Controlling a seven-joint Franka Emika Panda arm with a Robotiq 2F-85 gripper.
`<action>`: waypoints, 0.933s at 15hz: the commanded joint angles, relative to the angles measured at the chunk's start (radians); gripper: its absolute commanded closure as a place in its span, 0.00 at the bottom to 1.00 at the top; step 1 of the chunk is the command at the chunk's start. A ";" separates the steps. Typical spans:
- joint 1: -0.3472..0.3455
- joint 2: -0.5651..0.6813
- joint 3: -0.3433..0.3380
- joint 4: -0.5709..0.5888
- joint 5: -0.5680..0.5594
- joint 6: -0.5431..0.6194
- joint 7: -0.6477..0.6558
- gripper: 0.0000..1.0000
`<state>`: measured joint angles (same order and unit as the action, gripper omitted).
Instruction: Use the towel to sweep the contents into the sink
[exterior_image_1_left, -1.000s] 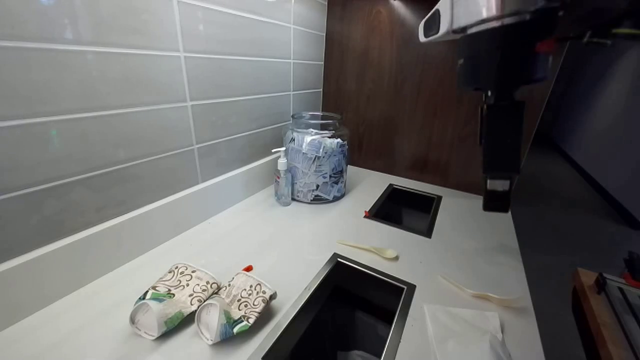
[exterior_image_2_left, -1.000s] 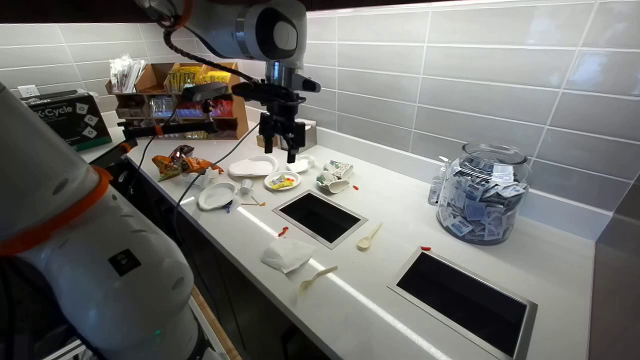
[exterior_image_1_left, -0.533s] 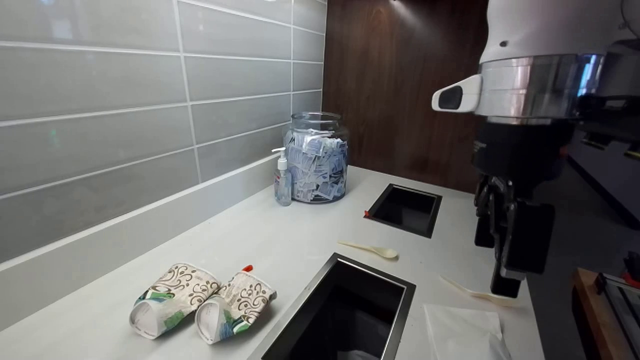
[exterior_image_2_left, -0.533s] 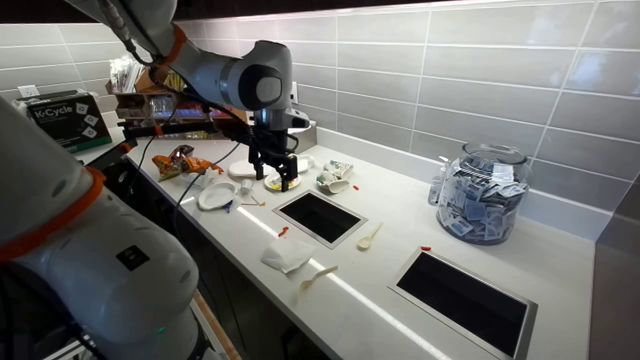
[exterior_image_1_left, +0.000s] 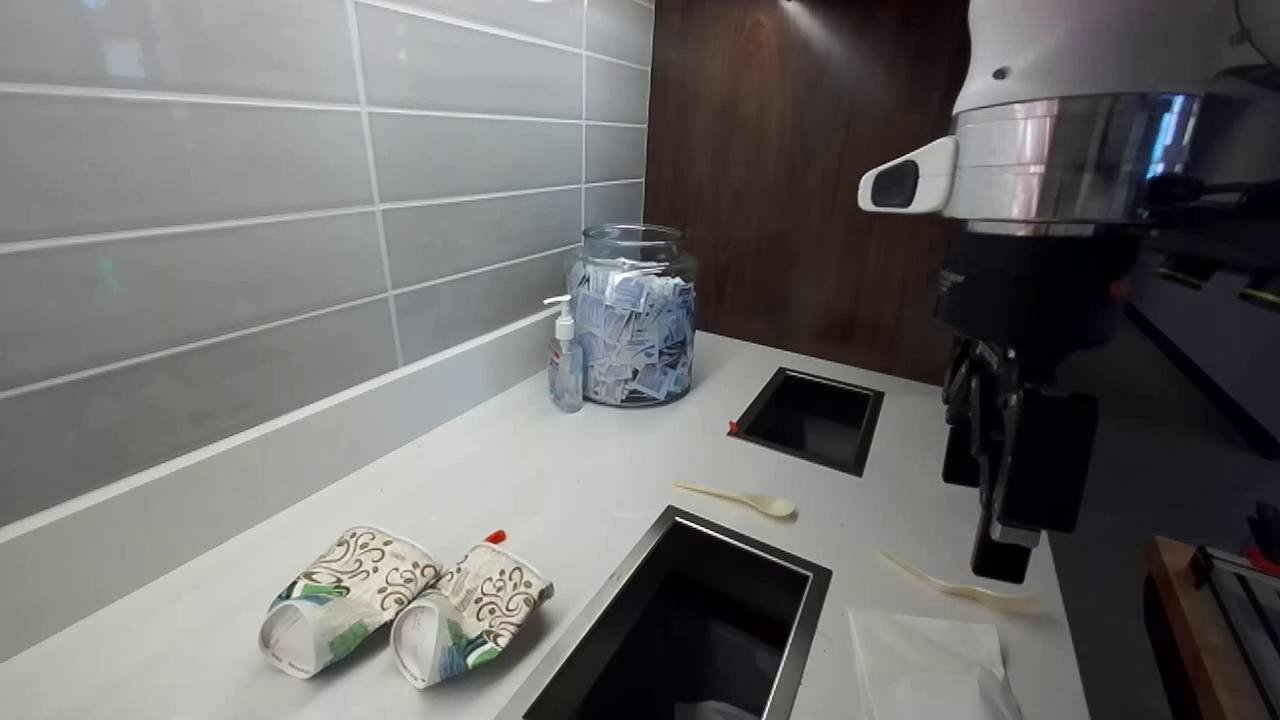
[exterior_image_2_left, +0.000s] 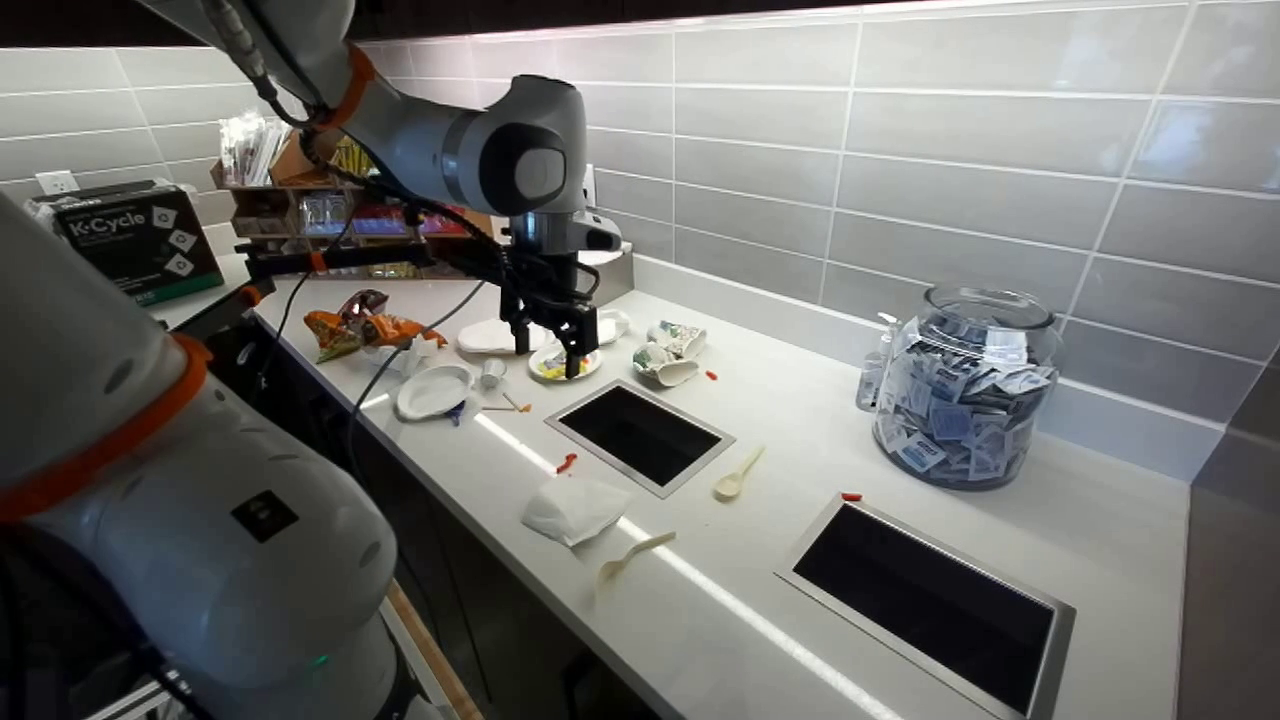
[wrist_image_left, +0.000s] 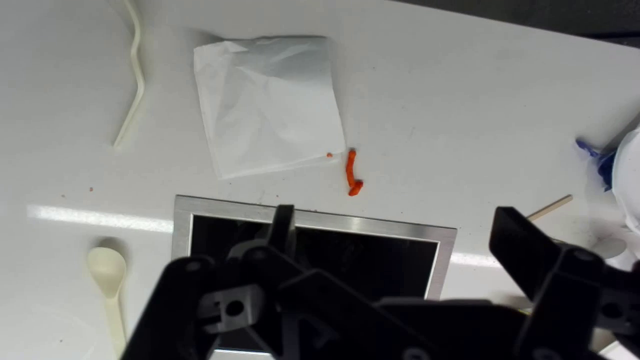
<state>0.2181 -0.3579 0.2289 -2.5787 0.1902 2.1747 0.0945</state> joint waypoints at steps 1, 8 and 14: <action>-0.027 0.071 0.008 -0.014 -0.059 -0.061 0.078 0.00; -0.029 0.198 -0.003 -0.051 -0.125 -0.117 0.083 0.00; -0.024 0.290 -0.005 -0.058 -0.134 -0.063 0.061 0.00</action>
<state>0.1899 -0.1087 0.2301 -2.6297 0.0676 2.0677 0.1677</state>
